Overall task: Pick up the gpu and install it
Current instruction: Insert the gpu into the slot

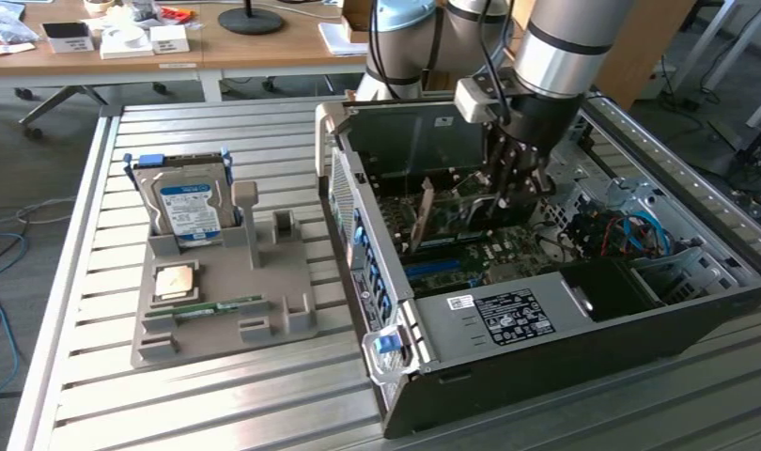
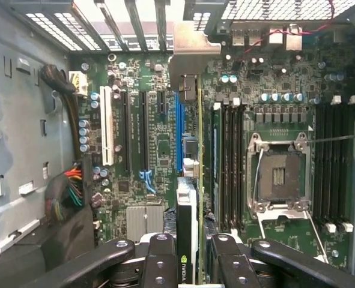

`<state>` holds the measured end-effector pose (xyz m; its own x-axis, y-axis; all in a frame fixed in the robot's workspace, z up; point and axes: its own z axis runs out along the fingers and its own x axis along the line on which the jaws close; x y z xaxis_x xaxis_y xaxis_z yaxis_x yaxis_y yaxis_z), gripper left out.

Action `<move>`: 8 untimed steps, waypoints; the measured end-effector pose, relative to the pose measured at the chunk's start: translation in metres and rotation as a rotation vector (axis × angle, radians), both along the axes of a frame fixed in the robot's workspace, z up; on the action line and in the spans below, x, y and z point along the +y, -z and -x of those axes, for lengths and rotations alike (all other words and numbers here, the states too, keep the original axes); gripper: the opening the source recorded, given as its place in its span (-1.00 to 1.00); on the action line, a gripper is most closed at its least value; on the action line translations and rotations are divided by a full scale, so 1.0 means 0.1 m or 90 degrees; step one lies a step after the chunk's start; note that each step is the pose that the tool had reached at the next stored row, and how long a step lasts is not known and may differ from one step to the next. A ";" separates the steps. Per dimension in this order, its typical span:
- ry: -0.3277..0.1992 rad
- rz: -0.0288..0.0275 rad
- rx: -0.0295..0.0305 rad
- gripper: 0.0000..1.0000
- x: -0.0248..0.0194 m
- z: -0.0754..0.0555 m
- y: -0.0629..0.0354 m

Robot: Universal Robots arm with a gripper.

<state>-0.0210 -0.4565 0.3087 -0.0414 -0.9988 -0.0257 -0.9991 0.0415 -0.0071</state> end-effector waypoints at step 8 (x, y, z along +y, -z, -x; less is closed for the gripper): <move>-0.001 0.0002 0.0000 -0.47 -0.009 0.07 0.065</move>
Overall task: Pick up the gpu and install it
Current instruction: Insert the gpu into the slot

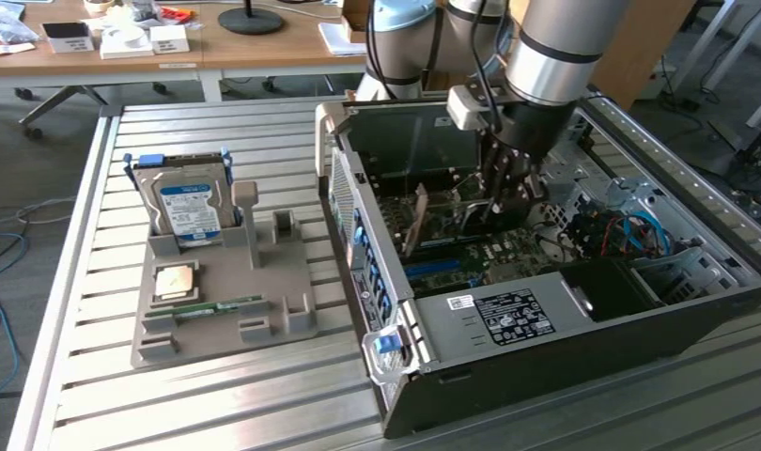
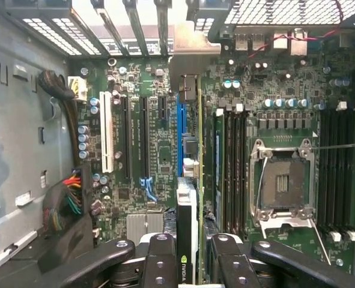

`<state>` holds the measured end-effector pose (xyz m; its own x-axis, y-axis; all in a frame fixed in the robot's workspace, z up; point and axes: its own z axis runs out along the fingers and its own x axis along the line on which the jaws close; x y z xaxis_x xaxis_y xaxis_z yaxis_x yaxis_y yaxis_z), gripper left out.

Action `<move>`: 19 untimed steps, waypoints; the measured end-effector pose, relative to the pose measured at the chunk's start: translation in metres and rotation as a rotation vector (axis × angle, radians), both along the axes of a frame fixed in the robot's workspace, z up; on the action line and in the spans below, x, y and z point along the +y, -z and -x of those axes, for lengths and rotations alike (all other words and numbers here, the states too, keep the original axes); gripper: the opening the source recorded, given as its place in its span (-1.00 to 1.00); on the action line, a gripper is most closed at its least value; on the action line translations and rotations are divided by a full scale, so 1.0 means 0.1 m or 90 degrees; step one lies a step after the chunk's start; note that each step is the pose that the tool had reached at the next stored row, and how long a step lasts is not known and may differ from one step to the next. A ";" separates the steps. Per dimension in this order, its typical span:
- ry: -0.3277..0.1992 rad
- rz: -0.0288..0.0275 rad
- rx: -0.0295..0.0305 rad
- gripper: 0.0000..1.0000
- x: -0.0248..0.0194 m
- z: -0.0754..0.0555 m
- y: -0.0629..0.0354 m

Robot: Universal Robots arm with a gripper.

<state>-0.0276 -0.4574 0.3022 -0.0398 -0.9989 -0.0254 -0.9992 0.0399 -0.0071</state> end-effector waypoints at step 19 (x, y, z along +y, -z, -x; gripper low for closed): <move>-0.001 -0.0053 0.0000 -0.47 0.000 0.10 0.034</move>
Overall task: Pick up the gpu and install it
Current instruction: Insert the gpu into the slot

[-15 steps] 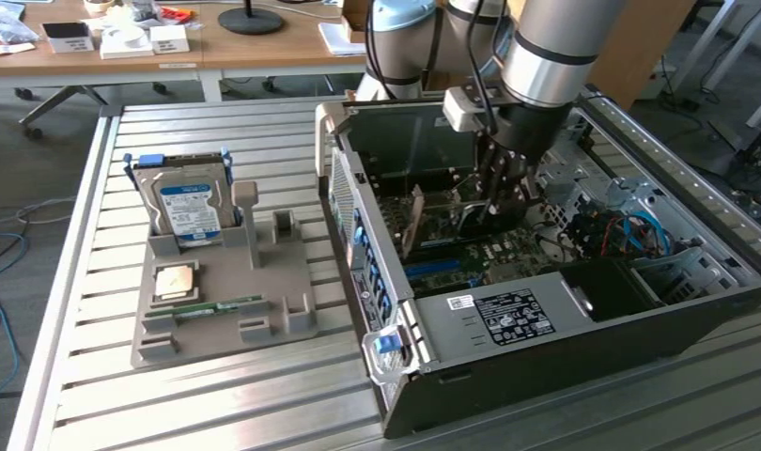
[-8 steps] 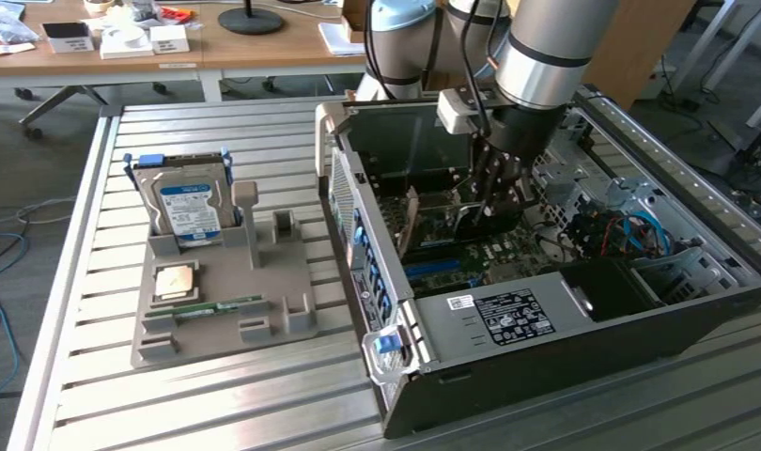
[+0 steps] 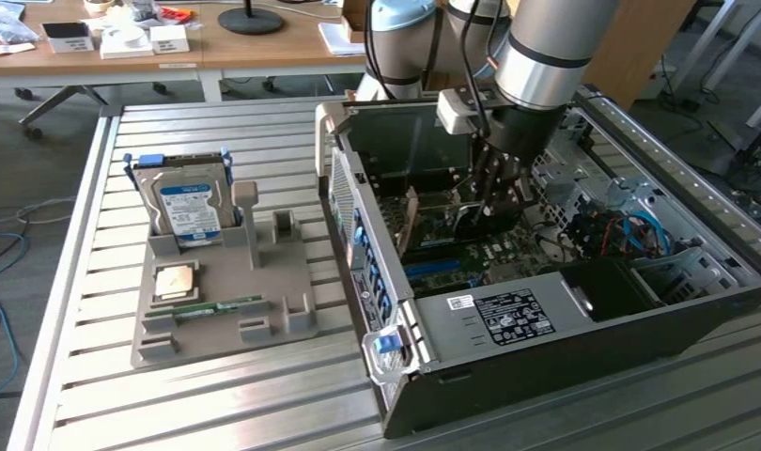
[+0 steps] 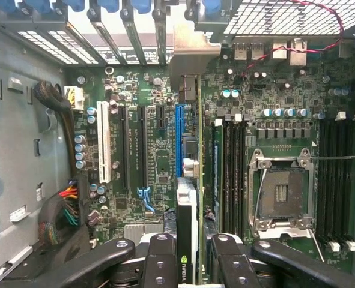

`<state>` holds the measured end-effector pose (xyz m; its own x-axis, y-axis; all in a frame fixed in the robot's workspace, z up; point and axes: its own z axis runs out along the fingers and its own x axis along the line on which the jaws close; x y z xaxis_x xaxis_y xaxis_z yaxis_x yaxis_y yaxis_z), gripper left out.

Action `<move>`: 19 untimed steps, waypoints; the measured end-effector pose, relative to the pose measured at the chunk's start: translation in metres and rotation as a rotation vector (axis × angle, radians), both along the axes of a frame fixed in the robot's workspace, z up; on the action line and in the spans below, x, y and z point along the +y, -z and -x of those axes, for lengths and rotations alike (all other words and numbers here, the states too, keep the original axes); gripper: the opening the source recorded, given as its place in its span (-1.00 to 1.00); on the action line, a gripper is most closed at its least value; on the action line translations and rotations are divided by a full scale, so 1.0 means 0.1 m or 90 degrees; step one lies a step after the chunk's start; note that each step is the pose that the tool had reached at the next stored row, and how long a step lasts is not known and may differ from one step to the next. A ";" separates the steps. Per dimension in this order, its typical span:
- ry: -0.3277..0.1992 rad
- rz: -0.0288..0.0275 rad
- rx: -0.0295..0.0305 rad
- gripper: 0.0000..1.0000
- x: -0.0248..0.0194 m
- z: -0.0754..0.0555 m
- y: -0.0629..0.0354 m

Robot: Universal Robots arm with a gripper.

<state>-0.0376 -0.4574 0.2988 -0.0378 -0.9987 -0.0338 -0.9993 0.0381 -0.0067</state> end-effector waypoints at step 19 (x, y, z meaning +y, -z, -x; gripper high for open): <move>0.000 0.0000 0.0008 -0.47 -0.011 0.07 0.123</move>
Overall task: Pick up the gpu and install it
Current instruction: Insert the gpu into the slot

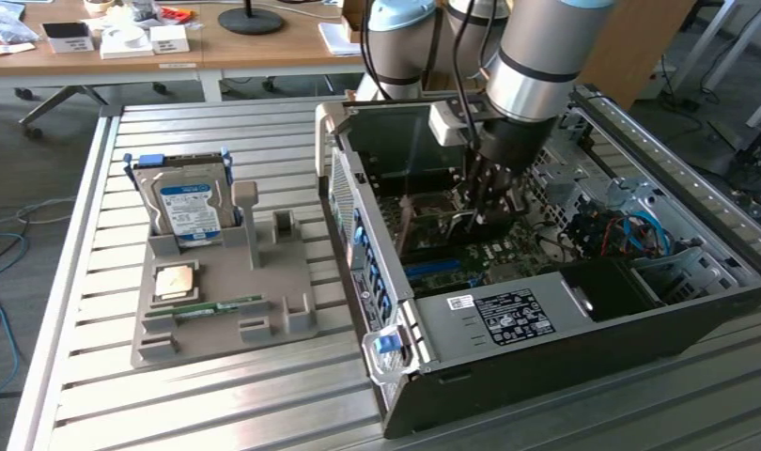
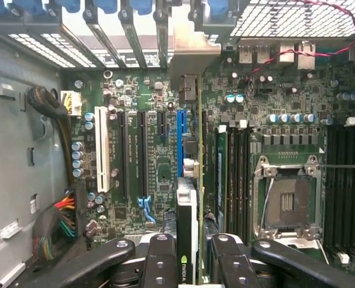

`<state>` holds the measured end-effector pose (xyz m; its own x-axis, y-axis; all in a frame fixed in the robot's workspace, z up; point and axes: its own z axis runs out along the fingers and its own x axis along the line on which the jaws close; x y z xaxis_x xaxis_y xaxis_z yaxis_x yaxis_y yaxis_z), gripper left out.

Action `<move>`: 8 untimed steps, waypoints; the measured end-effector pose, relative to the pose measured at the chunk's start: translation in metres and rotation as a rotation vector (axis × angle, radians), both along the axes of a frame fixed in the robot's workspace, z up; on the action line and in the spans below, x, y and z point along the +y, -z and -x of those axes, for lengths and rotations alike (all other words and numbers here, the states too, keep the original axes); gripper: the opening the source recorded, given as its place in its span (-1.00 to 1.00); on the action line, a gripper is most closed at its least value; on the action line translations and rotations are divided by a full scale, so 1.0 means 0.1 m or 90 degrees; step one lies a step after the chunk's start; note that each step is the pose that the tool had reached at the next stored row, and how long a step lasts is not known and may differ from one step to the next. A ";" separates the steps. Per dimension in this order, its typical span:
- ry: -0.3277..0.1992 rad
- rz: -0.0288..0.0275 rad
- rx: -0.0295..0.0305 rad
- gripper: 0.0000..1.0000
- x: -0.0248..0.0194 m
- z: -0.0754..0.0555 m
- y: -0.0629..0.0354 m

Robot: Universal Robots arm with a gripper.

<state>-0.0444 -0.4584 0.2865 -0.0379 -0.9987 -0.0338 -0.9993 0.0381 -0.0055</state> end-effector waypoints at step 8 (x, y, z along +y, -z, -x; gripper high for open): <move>0.000 0.0000 0.0000 -0.47 0.000 0.06 0.060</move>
